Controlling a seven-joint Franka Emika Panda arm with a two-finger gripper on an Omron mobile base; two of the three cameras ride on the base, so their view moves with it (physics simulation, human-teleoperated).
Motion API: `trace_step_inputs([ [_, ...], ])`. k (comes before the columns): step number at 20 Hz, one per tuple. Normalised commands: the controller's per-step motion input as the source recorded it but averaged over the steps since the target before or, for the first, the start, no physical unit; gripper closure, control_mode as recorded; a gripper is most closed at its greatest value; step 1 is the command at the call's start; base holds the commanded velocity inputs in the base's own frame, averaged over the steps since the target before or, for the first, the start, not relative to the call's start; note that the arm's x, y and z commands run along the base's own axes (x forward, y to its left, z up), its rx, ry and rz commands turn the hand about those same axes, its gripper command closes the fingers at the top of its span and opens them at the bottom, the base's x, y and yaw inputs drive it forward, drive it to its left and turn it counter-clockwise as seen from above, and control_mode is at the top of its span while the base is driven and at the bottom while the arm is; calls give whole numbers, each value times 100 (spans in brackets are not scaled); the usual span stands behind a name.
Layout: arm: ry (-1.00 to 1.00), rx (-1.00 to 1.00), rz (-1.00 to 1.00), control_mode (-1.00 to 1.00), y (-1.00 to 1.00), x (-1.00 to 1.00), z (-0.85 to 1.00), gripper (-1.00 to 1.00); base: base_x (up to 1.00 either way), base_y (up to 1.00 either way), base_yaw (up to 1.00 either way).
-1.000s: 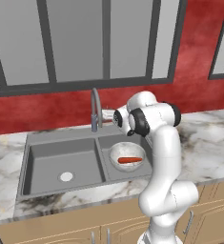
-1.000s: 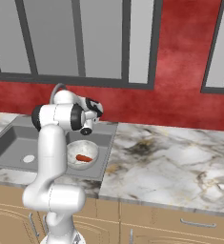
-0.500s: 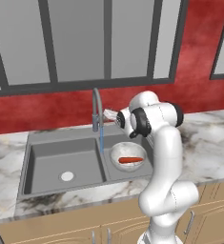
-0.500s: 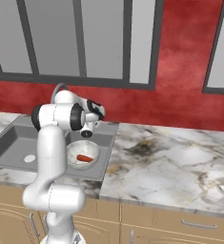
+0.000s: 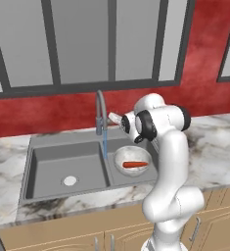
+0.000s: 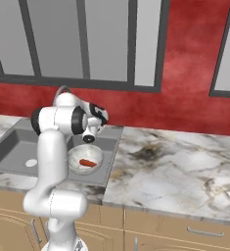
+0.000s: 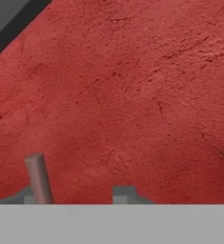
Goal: Pick the carrot from the cabinet and place it in the bowl. Then pick the bowl and place it in the sink. Then turn on the sink facuet.
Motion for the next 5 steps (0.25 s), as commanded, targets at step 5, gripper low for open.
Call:
trace_step_inputs([
  [5, 0, 13, -5, -100, -49, -5, 0, 100, 0, 0, 0],
])
